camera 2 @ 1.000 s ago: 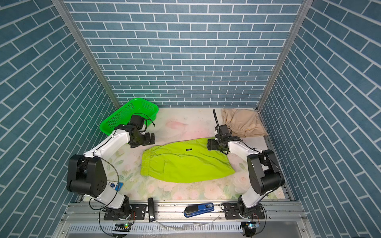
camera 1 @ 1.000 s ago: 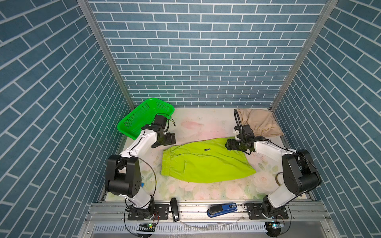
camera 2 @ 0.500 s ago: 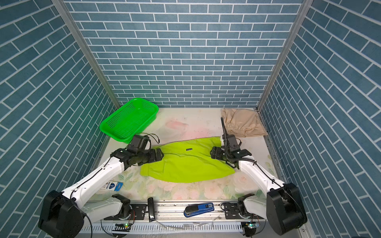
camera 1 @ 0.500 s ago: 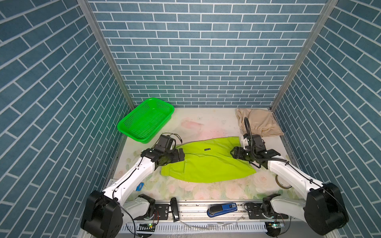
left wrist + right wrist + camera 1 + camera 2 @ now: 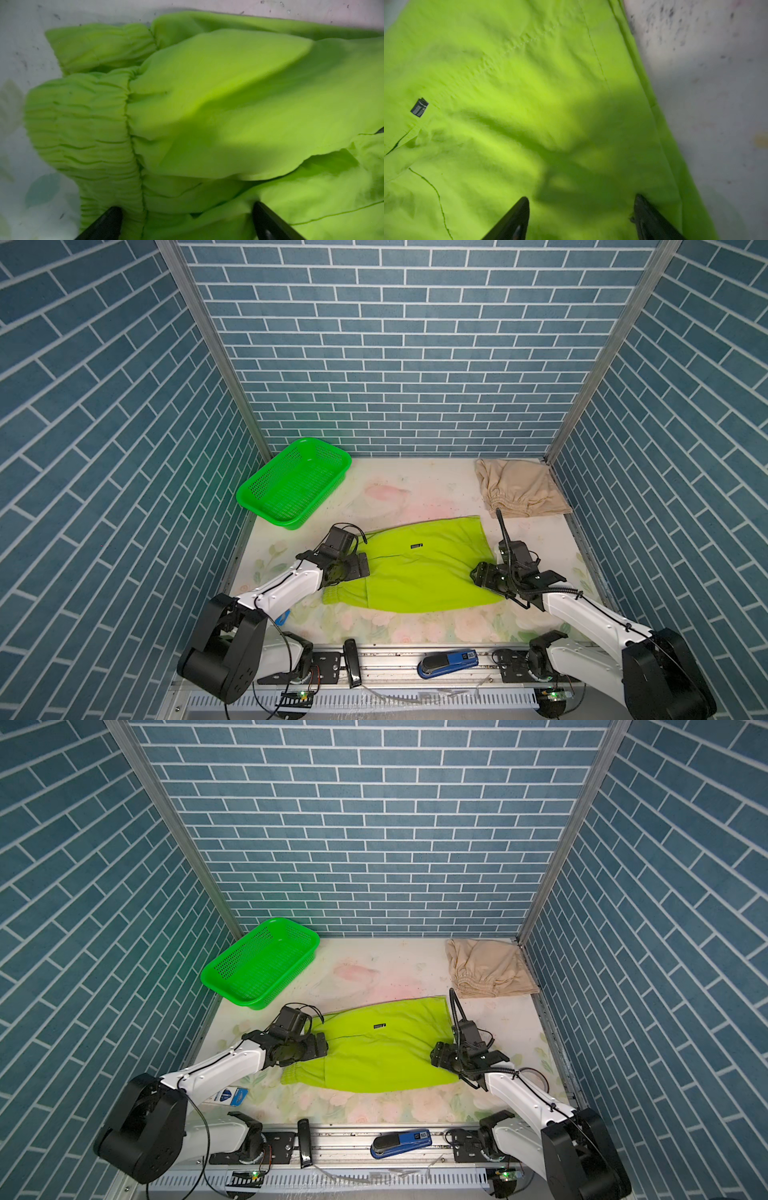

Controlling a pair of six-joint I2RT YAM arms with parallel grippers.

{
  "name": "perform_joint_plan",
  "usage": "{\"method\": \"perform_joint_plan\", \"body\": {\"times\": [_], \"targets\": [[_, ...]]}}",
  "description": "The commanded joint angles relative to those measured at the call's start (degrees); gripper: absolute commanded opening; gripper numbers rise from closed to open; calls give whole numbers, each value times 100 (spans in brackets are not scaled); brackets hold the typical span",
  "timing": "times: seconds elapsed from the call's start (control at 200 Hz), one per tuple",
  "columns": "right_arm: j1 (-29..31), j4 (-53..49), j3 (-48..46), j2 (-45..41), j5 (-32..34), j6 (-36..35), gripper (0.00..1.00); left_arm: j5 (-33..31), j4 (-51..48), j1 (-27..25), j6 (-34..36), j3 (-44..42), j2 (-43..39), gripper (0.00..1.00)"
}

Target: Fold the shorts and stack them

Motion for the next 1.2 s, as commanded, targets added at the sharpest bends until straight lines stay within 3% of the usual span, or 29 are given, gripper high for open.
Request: {"method": "perform_joint_plan", "body": {"times": [0.0,0.305,0.455,0.69,0.885,1.195], "targets": [[-31,-257,41,187,155,-19,79,-27,-219,-9,306,214,136,100],[83,-2007,1629,-96,166,-956,79,-151,-2233,5,642,1975,-422,100],[871,-2021,1923,190,-96,-991,79,-162,-2942,116,871,2724,-420,100],[1812,-1923,1933,876,284,-766,74,402,-3154,852,1136,2953,-655,100],[1703,-1696,1781,1351,631,-579,75,539,-3207,940,1191,2855,-729,100],[531,-1662,1451,1444,377,-778,75,465,-3360,1012,1335,2908,-782,100]]}}
